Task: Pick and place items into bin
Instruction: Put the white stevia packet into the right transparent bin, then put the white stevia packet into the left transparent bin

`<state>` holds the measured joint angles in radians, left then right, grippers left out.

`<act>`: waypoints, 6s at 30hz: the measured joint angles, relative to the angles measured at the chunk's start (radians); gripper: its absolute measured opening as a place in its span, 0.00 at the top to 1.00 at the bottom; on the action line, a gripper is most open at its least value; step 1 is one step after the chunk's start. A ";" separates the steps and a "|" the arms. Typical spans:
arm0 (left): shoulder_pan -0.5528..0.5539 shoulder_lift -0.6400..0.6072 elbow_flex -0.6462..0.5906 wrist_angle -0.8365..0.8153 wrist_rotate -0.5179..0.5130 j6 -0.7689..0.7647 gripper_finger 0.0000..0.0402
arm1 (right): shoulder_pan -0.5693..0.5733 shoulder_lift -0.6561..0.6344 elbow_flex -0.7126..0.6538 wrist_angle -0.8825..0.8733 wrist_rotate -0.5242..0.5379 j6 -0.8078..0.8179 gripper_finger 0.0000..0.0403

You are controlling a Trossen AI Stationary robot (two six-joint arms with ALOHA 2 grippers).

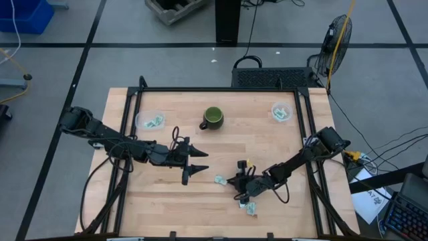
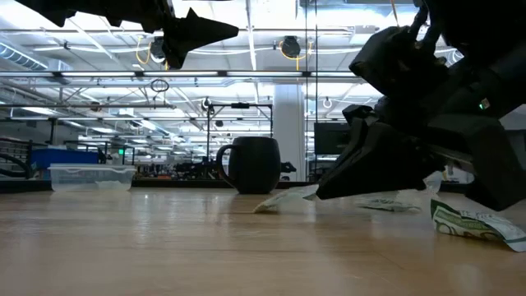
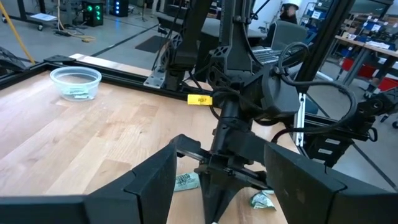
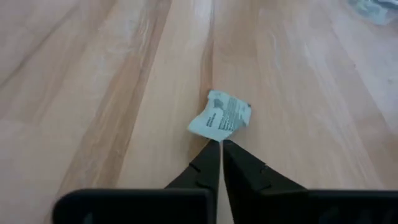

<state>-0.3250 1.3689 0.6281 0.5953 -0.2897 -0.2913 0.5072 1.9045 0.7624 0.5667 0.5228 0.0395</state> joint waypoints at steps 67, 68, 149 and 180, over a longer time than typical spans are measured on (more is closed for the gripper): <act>0.000 0.000 0.000 -0.043 -0.001 0.001 0.39 | -0.005 0.069 0.080 0.185 -0.315 0.096 0.64; 0.000 0.000 0.000 -0.043 -0.001 0.001 0.39 | -0.005 0.081 0.084 0.185 -0.317 0.098 0.60; 0.000 0.000 0.000 -0.045 0.000 -0.002 0.39 | -0.649 -0.861 -0.498 -0.325 0.611 0.571 0.96; 0.005 0.030 0.000 -0.015 -0.139 -0.001 0.39 | -0.648 -0.861 -0.573 0.179 0.132 0.266 0.59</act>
<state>-0.3201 1.3991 0.6285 0.5808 -0.4283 -0.2926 -0.1411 1.0431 0.1898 0.7453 0.6547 0.3058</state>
